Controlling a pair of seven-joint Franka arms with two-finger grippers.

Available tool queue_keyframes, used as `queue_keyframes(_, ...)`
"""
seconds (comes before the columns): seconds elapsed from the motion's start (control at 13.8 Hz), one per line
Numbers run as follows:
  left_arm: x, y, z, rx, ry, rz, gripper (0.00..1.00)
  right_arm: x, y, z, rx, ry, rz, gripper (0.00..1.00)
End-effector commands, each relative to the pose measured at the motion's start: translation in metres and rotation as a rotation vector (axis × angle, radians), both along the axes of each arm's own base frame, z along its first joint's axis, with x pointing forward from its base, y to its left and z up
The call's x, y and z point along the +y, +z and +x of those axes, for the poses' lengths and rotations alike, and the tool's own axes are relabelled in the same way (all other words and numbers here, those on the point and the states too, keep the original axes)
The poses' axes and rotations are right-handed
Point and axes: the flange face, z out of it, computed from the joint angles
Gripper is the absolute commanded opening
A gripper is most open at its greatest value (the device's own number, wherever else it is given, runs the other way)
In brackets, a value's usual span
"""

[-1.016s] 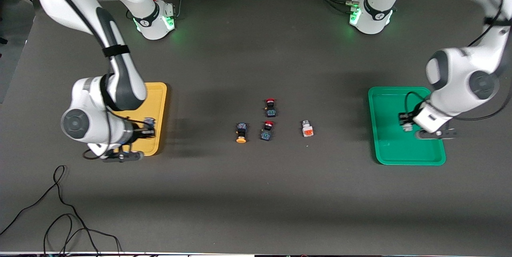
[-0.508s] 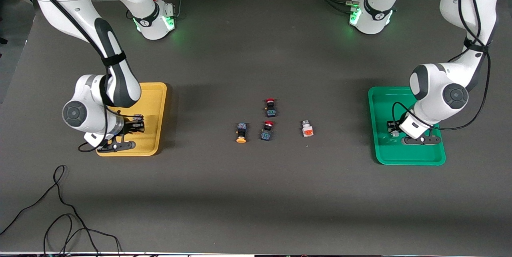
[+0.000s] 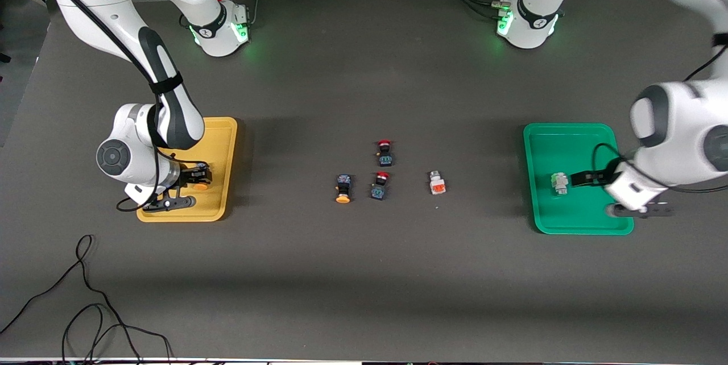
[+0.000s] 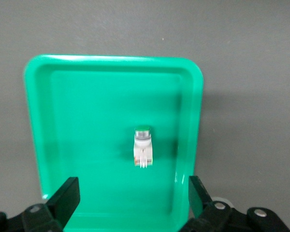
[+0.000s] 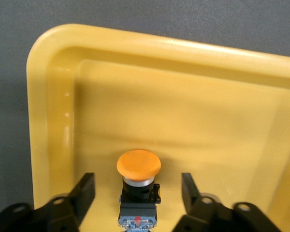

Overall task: Place green and yellow buttons in trays
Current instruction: 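Reach the right gripper to another yellow button while the left gripper reaches green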

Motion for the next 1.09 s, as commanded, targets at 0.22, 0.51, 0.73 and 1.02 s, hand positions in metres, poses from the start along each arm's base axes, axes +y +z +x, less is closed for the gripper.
queue_keyframes(0.22,-0.047,0.063,0.013,0.020,0.014,0.001,1.00,0.038,0.047,0.004,-0.004,-0.093,0.175,1.00)
queue_keyframes(0.51,-0.159,0.058,0.001,0.020,0.054,0.028,1.00,0.137,0.083,0.028,-0.038,-0.178,0.169,1.00)
queue_keyframes(0.73,-0.245,0.054,-0.014,-0.032,0.122,0.036,1.00,0.211,0.095,0.046,-0.079,-0.247,0.157,1.00)
queue_keyframes(1.02,-0.295,0.044,-0.029,-0.057,0.144,0.033,1.00,0.292,0.083,0.069,-0.119,-0.347,0.153,1.00)
